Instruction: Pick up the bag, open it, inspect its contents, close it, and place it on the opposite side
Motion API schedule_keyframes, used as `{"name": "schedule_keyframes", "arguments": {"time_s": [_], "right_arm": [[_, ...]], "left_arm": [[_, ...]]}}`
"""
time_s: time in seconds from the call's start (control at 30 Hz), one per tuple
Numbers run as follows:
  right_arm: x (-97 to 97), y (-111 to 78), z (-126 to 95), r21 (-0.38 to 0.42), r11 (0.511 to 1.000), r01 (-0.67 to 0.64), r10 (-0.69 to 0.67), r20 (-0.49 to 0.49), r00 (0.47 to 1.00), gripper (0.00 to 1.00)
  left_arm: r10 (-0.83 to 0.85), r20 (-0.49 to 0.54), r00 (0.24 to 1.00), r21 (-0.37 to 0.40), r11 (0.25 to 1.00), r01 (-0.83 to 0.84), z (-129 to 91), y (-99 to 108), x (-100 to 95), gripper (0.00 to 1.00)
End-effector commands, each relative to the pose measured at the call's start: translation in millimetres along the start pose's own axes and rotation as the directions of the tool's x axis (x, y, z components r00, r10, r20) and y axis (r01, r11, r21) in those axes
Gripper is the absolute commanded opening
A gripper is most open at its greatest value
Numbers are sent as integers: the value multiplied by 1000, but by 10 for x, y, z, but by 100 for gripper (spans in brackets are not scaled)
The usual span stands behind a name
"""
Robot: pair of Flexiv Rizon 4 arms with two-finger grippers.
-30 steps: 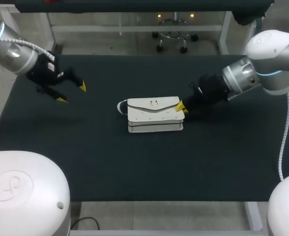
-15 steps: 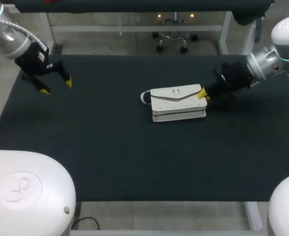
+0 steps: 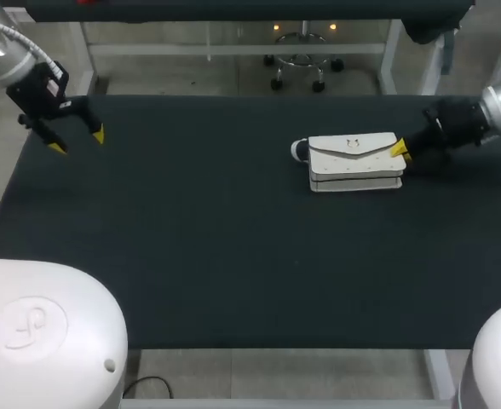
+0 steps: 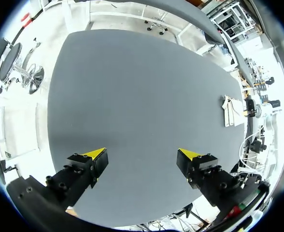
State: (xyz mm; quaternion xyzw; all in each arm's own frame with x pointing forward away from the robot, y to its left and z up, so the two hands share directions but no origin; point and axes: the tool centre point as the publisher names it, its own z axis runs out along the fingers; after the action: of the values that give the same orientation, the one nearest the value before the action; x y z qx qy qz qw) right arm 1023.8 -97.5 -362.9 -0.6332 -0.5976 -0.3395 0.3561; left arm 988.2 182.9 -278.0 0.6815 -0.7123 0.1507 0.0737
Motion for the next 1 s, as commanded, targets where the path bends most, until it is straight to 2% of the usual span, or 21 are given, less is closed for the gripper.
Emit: {"name": "schedule_keyframes", "arguments": {"time_s": [0.03,0.57,0.63,0.67,0.73,0.77,0.9,1.0], "right_arm": [[-65,92,-178,47,999,2,2,-80,997,0],[-65,92,-178,47,999,2,2,-80,997,0],[-135,222,-356,27,1000,-7,9,-68,998,0],[-177,283,-455,-15,1000,-2,2,-36,999,0],[-279,427,-671,-31,999,-22,20,-43,999,0],[-329,478,-767,-73,997,-31,29,-20,999,0],[-497,665,-1135,-102,993,-61,55,-54,997,0],[-582,762,-1314,-116,990,-77,70,-65,995,0]], "left_arm": [[41,46,998,-90,995,-37,-76,-114,-53,100],[41,46,998,-90,995,-37,-76,-114,-53,100],[68,39,997,-93,994,-64,-132,-147,-127,100],[74,40,996,-90,993,-70,-160,-165,-164,100],[91,30,995,-84,993,-88,-225,-194,-230,100],[87,47,995,-78,993,-83,-246,-206,-257,100],[90,73,993,-76,994,-84,-310,-246,-343,100],[86,98,991,-84,993,-78,-324,-274,-397,100]]}}
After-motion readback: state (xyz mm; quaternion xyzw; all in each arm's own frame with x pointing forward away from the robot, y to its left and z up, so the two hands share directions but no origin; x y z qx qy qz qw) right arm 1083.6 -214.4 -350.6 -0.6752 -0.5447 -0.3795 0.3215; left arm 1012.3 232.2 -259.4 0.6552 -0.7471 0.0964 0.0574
